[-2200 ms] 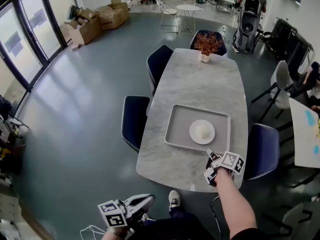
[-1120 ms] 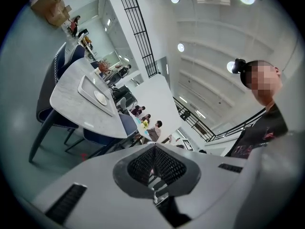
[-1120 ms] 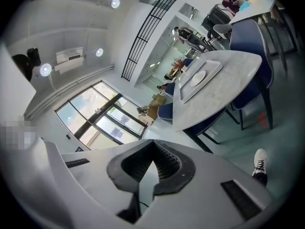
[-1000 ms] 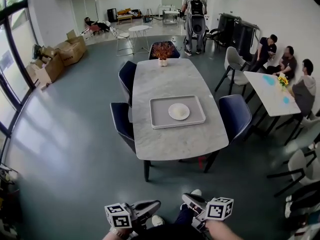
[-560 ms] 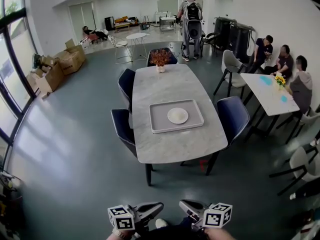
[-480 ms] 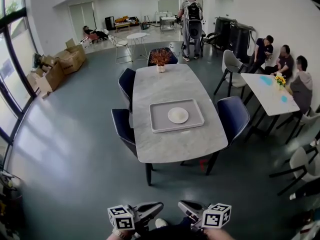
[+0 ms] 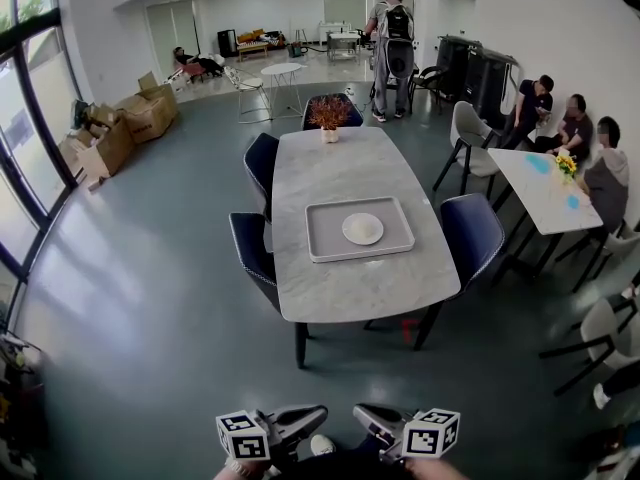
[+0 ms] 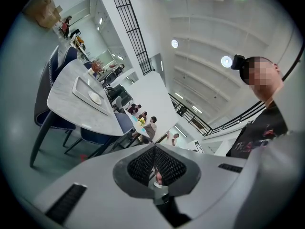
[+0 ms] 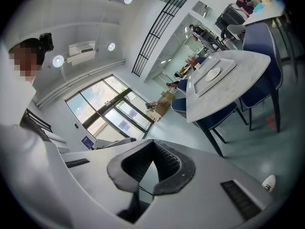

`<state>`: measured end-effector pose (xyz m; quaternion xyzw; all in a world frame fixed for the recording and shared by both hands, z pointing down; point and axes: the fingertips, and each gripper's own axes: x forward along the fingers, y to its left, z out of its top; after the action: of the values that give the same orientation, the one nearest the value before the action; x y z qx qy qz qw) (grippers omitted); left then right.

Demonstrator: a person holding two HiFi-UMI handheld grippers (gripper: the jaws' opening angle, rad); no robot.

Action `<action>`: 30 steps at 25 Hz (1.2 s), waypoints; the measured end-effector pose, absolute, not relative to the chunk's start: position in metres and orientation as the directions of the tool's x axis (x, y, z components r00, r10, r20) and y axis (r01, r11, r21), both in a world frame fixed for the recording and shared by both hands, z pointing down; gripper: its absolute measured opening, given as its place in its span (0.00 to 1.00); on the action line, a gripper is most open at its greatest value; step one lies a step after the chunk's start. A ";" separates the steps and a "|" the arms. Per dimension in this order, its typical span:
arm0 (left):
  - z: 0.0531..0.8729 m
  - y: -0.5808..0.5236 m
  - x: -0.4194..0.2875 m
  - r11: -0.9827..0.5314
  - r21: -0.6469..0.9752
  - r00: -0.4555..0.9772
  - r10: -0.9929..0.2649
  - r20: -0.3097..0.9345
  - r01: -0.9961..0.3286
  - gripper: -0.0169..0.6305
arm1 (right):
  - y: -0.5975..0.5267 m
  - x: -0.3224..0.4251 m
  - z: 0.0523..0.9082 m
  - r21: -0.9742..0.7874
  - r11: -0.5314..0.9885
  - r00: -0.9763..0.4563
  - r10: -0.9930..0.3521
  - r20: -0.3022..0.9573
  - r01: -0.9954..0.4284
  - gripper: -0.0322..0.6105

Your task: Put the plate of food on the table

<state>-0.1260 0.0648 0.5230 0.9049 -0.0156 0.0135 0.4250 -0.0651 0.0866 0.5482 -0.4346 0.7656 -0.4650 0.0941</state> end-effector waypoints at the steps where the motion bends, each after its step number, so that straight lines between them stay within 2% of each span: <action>1: 0.522 0.066 -0.126 -0.639 0.768 0.999 -0.016 0.037 -0.039 0.03 | 0.088 -0.066 0.548 -0.794 0.191 -0.606 -0.752 0.260 -0.577 0.06; 30: 0.519 0.072 -0.138 -0.644 0.764 0.999 -0.020 0.030 -0.036 0.03 | 0.095 -0.079 0.544 -0.793 0.203 -0.609 -0.753 0.250 -0.575 0.06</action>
<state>-0.1380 0.0723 0.5194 0.9066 -0.0154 0.0093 0.4215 -0.0787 0.0949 0.5440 -0.4313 0.7695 -0.4611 0.0963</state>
